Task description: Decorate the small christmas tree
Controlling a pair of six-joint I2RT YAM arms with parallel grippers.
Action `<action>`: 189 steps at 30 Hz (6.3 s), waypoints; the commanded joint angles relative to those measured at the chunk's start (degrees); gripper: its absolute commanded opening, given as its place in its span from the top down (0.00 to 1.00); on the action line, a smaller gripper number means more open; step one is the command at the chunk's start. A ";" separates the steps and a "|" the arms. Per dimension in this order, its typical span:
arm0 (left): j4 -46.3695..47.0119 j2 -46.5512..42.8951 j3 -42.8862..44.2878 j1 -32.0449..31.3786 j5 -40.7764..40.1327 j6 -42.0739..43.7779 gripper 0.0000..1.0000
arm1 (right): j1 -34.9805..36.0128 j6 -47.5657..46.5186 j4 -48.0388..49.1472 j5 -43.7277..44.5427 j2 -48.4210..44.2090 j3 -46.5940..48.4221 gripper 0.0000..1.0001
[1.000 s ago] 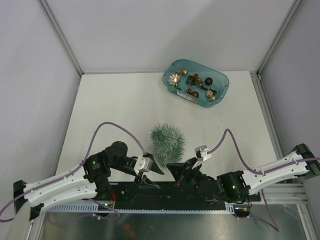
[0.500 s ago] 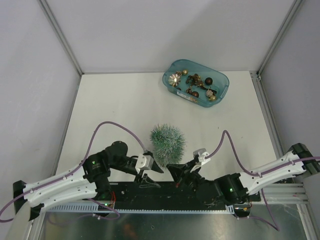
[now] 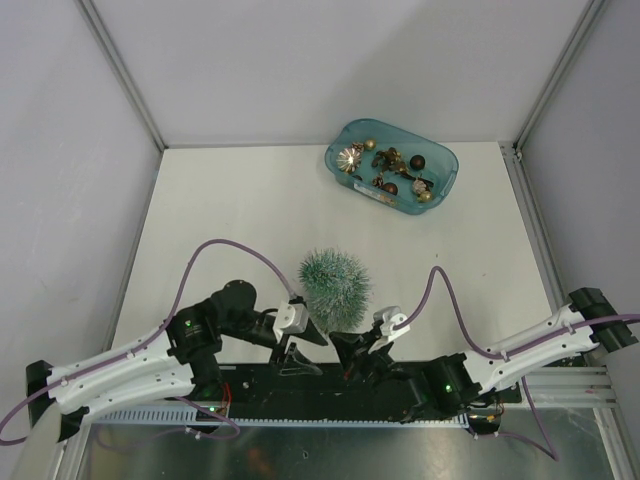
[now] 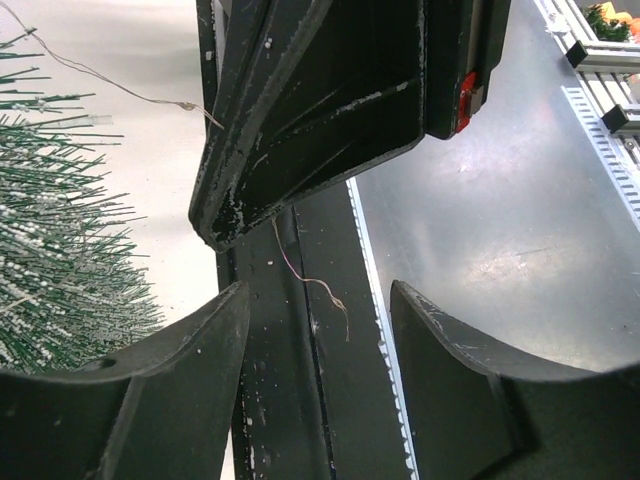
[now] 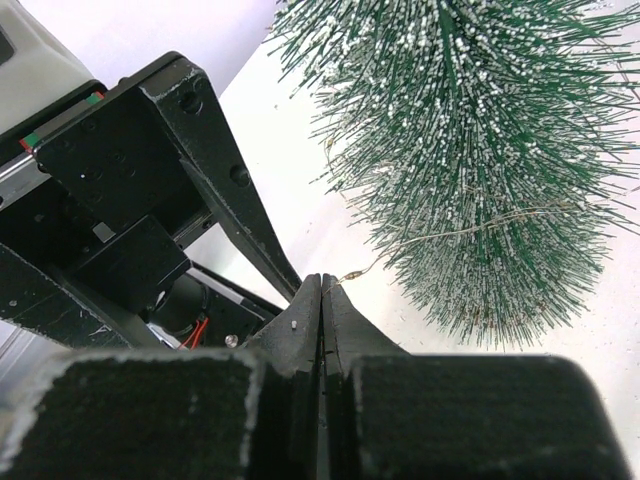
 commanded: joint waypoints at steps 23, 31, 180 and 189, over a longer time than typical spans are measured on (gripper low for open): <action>-3.40 0.04 0.52 0.26 -3.33 10.59 1.00 | 1.85 -2.98 2.64 3.61 -2.79 2.25 0.88; -15.66 -1.26 1.72 0.26 -12.77 25.41 1.00 | 7.49 6.63 -16.69 6.22 -14.20 1.80 0.46; -17.76 16.42 34.35 44.57 -38.83 8.50 0.00 | -86.71 -15.60 -22.29 -46.81 0.21 15.19 0.40; -23.10 19.93 37.99 44.78 -38.34 6.91 0.00 | -95.05 -15.44 -16.13 -60.98 27.48 22.85 0.41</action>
